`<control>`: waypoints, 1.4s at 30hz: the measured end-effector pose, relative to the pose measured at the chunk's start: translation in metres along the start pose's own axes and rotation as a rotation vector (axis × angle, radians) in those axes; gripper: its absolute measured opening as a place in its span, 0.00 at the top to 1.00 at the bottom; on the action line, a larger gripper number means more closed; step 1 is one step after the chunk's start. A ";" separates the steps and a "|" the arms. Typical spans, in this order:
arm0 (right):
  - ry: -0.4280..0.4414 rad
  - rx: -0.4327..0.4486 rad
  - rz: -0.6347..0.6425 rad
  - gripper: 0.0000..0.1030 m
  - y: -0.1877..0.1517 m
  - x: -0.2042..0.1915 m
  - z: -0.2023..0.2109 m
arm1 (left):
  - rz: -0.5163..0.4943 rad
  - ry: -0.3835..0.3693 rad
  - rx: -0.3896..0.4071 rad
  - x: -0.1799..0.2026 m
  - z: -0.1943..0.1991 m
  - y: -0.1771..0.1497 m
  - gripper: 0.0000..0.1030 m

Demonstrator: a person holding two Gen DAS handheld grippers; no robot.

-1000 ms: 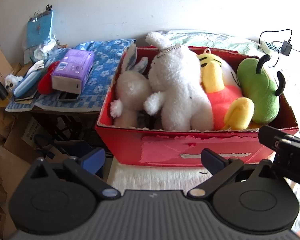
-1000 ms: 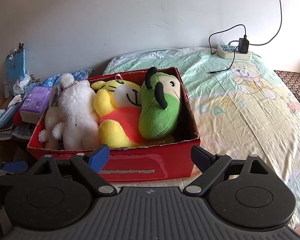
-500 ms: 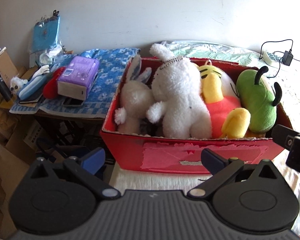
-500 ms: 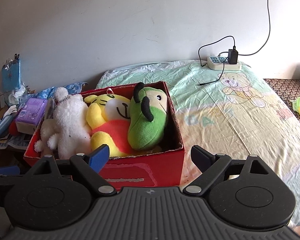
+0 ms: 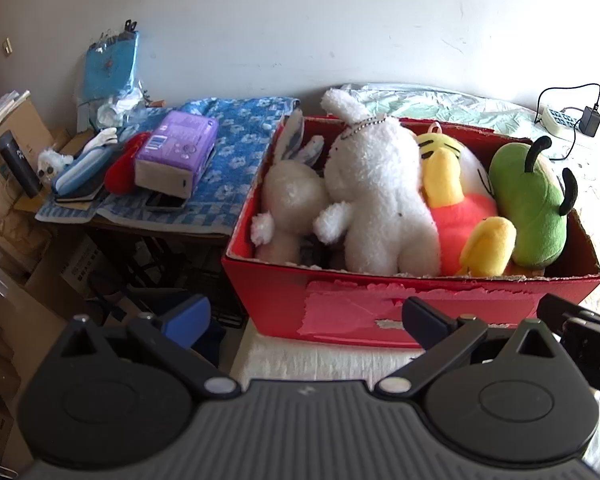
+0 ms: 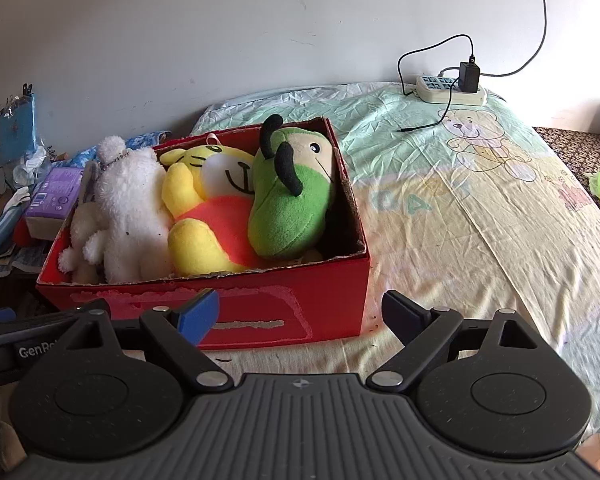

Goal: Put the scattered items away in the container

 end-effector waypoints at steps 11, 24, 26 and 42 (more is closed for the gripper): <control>-0.007 0.063 0.007 0.12 0.002 -0.002 0.009 | 0.012 -0.007 0.017 -0.006 0.004 0.006 0.01; 0.011 0.055 -0.009 0.12 0.002 -0.001 0.005 | -0.010 -0.022 -0.004 0.000 0.000 0.001 0.01; 0.009 0.051 -0.011 0.12 0.002 -0.001 0.004 | -0.015 -0.019 -0.011 0.001 -0.001 0.000 0.01; 0.001 0.061 -0.006 0.12 0.006 -0.001 0.001 | -0.014 -0.022 -0.029 0.004 -0.008 0.002 0.01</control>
Point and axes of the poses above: each gripper's, at about its wrist camera, not at the fingertips, and z roughly against the way its jaws point, x to its right, y to its top, the point moved 4 cm from there along -z, roughly the way its jaws point, and after that the axes turned 10 degrees about z, right-handed, at the moved point
